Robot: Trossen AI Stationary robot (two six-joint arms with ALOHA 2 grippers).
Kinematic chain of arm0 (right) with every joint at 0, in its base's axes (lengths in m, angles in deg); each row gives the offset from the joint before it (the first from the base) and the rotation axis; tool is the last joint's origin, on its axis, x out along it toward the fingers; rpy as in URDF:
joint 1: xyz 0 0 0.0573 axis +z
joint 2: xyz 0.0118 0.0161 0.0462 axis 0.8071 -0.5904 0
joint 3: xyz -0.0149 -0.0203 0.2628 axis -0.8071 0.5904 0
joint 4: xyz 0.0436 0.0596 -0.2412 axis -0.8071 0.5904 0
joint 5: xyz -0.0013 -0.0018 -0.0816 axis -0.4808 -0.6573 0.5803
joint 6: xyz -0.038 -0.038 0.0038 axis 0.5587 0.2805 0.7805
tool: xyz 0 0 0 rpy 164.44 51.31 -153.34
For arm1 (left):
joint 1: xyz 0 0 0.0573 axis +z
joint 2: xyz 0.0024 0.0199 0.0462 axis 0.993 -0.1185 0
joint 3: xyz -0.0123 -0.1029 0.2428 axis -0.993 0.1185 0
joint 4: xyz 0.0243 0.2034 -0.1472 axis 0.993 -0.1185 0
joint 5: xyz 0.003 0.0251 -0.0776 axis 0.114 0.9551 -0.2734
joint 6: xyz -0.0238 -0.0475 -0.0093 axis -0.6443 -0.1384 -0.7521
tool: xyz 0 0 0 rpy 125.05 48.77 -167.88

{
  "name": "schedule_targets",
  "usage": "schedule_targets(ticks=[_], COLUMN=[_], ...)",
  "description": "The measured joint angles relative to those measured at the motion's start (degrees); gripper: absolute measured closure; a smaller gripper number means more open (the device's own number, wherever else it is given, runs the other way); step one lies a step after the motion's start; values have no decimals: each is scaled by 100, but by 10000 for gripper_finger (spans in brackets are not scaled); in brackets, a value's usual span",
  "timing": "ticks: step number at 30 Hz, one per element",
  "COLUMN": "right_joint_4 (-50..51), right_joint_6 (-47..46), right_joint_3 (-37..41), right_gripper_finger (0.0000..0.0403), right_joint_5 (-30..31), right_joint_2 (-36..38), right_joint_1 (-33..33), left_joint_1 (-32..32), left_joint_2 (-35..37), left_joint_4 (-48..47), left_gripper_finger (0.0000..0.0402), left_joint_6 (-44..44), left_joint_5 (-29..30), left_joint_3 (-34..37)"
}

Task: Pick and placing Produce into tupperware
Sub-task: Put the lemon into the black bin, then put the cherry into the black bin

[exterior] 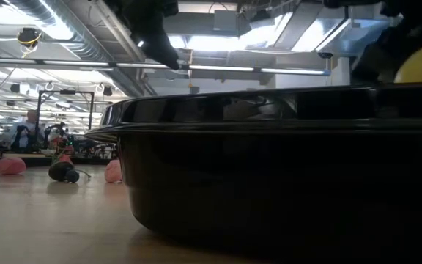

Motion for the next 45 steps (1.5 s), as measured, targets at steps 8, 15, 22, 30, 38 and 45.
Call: schedule_targets(ticks=[8,15,22,30,38,45], right_joint_4=[14,11,530,2111,2310,1442], right_joint_6=[-625,-534,82,1823,3175,4193], right_joint_3=[-4,-7,-414,-1511,-1170,97], right_gripper_finger=[121,12,26,27,26,26], right_joint_5=[-492,-544,-807,46,983,1022], right_joint_2=[-96,-96,1,492,1276,1880], right_joint_1=[-2,-64,-511,-1030,-2075,-3396], left_joint_1=[0,0,-11,-134,-138,-138], left_joint_2=[0,0,0,0,0,0], left_joint_4=[-68,-76,-103,-392,-572,-572], left_gripper_finger=[136,137,137,137,137,137], left_joint_6=[17,124,49,-209,-313,-282], left_joint_5=[2,4,7,225,960,999], left_joint_3=[0,0,0,0,0,0])
